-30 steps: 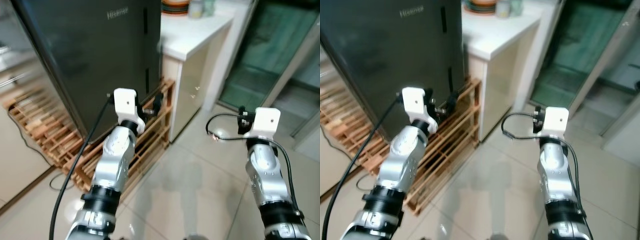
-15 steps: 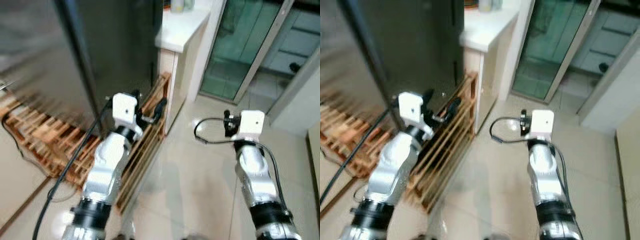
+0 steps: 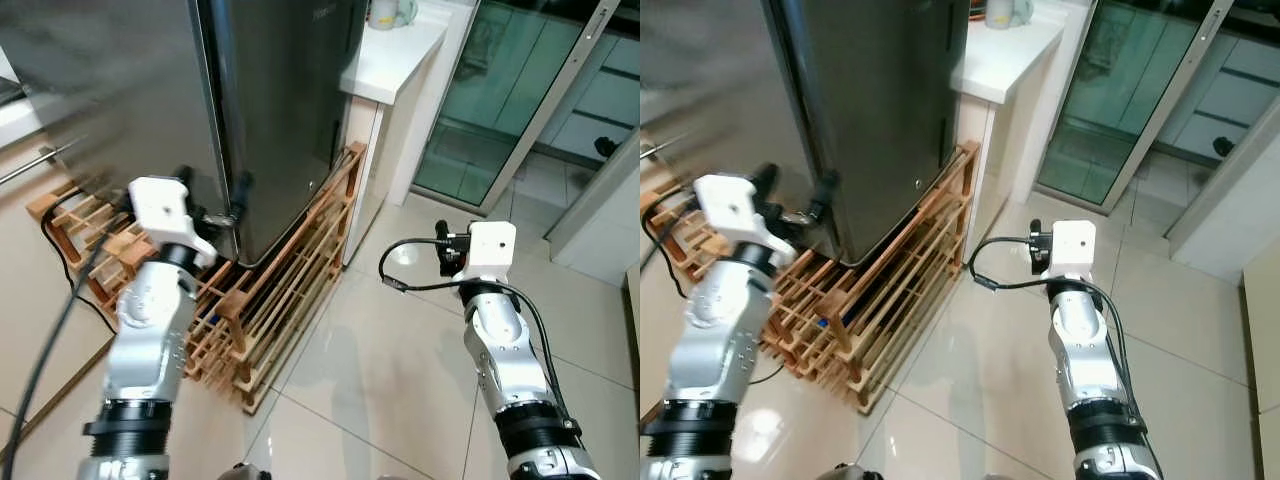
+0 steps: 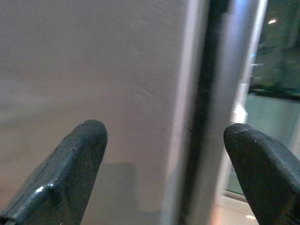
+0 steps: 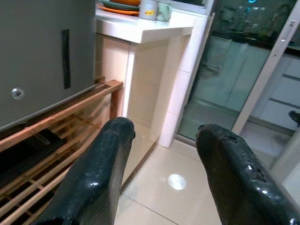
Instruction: Restocking fridge
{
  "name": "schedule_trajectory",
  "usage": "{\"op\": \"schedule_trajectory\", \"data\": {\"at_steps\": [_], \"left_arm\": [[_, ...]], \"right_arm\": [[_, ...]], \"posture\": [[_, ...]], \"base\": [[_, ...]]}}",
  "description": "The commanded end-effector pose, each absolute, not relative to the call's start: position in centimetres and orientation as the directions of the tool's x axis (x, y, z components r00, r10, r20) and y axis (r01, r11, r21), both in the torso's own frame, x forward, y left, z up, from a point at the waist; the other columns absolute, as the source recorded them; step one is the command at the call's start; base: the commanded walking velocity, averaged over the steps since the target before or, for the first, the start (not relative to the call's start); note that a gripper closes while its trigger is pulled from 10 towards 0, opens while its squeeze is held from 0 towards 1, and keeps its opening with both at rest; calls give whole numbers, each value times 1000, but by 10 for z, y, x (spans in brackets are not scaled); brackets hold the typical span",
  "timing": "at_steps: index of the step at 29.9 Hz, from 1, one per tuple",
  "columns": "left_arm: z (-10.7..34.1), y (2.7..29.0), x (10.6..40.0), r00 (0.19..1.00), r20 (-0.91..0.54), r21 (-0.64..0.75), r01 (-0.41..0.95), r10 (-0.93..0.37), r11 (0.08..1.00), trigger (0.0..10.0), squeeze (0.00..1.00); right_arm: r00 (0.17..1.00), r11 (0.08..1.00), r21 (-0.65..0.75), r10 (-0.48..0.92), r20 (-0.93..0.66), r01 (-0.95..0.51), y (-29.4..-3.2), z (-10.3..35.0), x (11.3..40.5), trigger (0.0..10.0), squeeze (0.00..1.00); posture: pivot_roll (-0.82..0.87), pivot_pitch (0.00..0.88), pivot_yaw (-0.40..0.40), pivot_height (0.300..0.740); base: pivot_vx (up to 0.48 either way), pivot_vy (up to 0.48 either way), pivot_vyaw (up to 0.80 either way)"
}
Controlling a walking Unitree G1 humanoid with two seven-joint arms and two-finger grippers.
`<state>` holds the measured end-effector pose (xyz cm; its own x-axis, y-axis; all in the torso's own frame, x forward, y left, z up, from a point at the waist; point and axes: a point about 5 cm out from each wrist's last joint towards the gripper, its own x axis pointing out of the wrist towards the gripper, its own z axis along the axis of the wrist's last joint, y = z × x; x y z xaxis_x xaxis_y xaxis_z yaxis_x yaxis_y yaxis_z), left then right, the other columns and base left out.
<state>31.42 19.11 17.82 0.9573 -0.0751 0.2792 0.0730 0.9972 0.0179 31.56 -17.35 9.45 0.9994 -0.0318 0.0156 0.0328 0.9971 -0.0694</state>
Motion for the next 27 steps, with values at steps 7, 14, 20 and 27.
{"op": "schedule_trajectory", "data": {"at_steps": [7, 14, 20, 27], "left_arm": [[182, 187, 332, 965, 238, 35, 108, -114, 993, 10000, 0], [193, 170, 335, 938, 258, 19, 236, -233, 972, 10000, 0], [191, 164, 334, 928, 244, 13, 286, -280, 958, 10000, 0], [169, 163, 339, 954, 158, -14, 261, -256, 965, 10000, 0]], "right_arm": [[999, 998, -59, 3, 51, 0, -158, 99, 316, 10000, 0], [1000, 999, -47, 1, 31, 1, -157, 89, 306, 10000, 0], [1000, 999, -38, -20, 11, 20, -160, 83, 301, 10000, 0], [1000, 999, -39, -18, 5, 19, -159, 82, 300, 10000, 0]], "posture": [[-67, 0, 1, 740], [-85, 0, 36, 740], [-87, 0, 45, 740], [-90, 0, 43, 740]], "base": [[0, 0, 0], [0, 0, 0], [0, 0, 0], [0, 0, 0]]}}
